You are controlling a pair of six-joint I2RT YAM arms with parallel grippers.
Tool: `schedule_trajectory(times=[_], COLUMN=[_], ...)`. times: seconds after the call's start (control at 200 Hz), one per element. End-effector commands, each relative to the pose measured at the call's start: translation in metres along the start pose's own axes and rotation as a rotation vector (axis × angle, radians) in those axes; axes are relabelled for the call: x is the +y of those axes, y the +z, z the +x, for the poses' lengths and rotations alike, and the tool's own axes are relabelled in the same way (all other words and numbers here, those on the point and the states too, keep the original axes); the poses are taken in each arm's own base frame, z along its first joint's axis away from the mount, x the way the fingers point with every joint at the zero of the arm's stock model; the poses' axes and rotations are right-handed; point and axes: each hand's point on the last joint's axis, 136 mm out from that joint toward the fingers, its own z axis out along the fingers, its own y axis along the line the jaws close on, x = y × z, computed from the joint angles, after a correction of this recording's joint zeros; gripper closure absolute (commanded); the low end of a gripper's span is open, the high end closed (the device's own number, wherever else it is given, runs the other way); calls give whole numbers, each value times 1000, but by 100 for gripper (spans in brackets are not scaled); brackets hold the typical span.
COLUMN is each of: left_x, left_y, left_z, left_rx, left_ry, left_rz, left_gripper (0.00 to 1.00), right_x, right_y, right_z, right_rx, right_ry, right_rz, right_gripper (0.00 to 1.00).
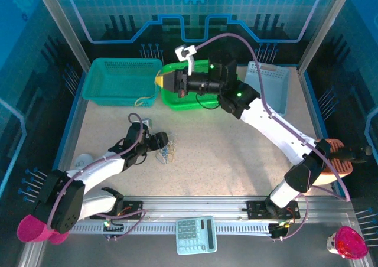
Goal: Untangle the cables
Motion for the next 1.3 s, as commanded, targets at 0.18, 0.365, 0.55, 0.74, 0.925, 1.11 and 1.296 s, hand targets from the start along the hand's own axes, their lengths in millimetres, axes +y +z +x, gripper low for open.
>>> schedule_trajectory(times=[0.18,0.365,0.55,0.74,0.925,1.11,1.296], left_x=[-20,-39,-49,-54,-56,-56,-58], left_y=[-28,-40,-49,-52,-53,-56,-56], left_z=[-24,-40,-53,-58,-60,-62,-62], left_rx=[-80,-87,-96,-101,-101,-106,-108], left_ry=[7,-2,-13,-22,-33,-36,-43], left_rz=[46,85,90,96,103,102,108], left_gripper=[10,1,1,1,1,1,1], right_x=[-98,-189,-261,-314,-355,-360,-339], right_y=[-42,-55,-52,-40,-36,-41,-49], right_z=[-40,-33,-9,29,59,57,41], right_rx=[-108,-95,-39,39,111,129,104], right_ry=[44,84,162,232,278,258,209], right_rz=[234,430,540,615,693,727,724], right_gripper=[100,100,100,100,66,44,41])
